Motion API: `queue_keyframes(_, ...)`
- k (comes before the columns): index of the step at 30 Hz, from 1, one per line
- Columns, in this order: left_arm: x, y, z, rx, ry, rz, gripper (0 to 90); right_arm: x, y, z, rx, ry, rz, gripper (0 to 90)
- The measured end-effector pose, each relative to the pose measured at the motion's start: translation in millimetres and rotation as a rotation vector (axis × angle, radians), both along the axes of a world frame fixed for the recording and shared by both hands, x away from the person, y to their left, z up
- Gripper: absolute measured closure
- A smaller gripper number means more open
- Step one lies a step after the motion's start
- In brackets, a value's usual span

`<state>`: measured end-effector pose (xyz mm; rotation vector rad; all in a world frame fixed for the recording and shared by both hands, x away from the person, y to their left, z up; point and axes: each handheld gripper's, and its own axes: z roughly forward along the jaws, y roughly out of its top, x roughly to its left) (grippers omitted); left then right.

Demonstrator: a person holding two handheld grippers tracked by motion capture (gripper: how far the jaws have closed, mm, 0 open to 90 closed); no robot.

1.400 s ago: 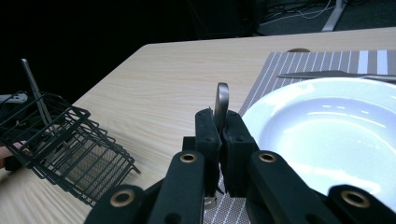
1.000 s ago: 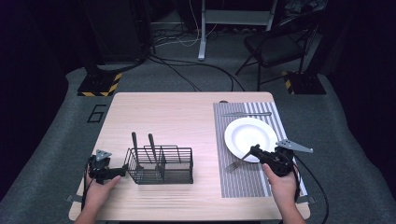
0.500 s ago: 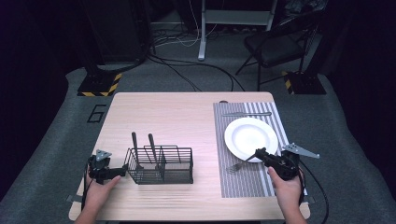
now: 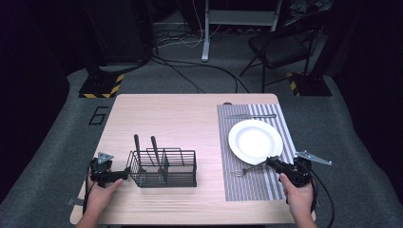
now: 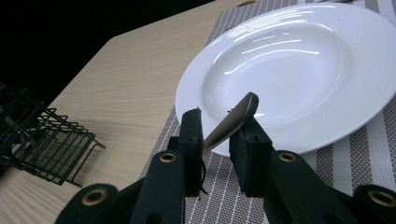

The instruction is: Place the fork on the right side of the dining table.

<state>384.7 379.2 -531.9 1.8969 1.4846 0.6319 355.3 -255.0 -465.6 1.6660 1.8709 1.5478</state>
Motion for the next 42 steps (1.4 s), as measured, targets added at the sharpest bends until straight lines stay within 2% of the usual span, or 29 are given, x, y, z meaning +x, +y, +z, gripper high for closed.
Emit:
queue_keyframes(7, 0.0, 0.0, 0.0, 0.0, 0.0, 0.0, 3.7, 2.7, -10.2, -12.1, 0.033, 0.018, 0.006, 69.9)
queue_keyframes(10, 0.0, -0.1, 0.0, 0.0, -0.001, 0.0, 3.8, 3.4, -13.2, -17.2, 0.025, 0.017, 0.0, 69.2)
queue_keyframes(20, 0.0, -0.1, 0.0, -0.001, -0.001, 0.0, 3.7, 0.2, -26.4, -32.2, 0.066, 0.029, -0.052, 67.5)
queue_keyframes(21, 0.0, 0.0, 0.0, 0.0, 0.0, 0.0, 3.7, -0.4, -26.4, -33.0, 0.074, 0.045, -0.059, 67.5)
queue_keyframes(22, 0.0, 0.0, 0.0, 0.0, 0.0, 0.0, 3.8, 0.4, -28.3, -36.3, 0.063, 0.038, -0.059, 67.3)
queue_keyframes(32, 0.0, 0.0, 0.0, 0.0, 0.0, 0.0, 3.7, 1.5, -35.3, -45.6, 0.085, 0.073, -0.083, 66.2)
queue_keyframes(42, 0.0, 0.0, 0.0, 0.0, 0.0, 0.0, 3.8, 1.2, -40.6, -50.2, 0.082, 0.088, -0.109, 66.1)
